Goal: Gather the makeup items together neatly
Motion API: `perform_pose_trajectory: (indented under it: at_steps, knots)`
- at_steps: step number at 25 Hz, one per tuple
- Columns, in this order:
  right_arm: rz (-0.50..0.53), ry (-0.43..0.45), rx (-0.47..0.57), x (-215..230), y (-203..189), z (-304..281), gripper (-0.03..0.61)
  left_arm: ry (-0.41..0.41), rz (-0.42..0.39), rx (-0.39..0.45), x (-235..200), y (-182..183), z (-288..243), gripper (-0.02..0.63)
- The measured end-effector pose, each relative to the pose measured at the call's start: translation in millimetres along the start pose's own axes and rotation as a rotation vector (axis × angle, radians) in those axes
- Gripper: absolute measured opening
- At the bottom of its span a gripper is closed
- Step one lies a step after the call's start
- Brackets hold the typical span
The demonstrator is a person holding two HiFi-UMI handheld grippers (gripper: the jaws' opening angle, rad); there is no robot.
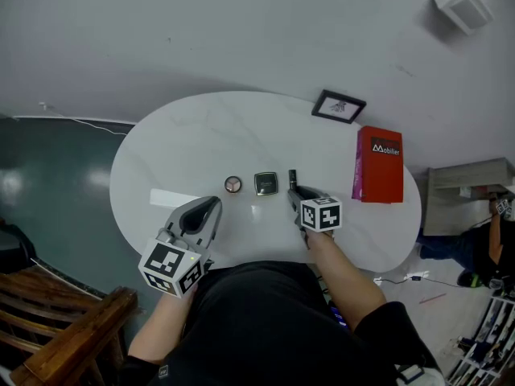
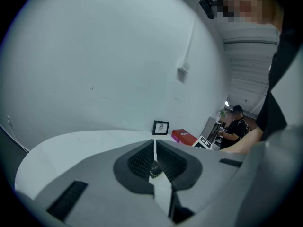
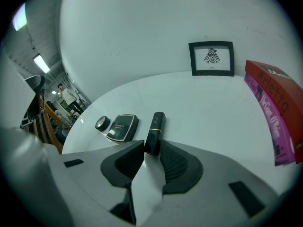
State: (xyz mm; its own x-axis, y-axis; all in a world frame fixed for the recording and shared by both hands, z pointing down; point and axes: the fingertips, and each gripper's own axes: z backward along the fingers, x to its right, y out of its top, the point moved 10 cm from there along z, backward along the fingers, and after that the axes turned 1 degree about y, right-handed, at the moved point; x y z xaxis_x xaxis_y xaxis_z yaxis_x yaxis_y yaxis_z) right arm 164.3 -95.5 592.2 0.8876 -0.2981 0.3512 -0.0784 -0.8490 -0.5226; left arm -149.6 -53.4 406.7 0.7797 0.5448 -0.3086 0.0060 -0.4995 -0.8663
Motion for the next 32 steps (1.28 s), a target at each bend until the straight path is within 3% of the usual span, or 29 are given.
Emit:
perform_pose_trajectory:
  at_steps: [13,21,32]
  knots:
    - [-0.005,0.012,0.078,-2.2,7.8,21.2,0.154,0.007,-0.014,0.069,4.3,-2.3,25.7,0.026]
    - [-0.015,0.057,0.279,-39.2,21.3,76.0,0.146,-0.03,-0.044,0.137,6.1,-2.9,57.3,0.026]
    - [0.109,0.196,0.573,-121.5,42.8,170.8,0.086,-0.136,-0.189,0.216,29.5,29.4,77.4,0.026]
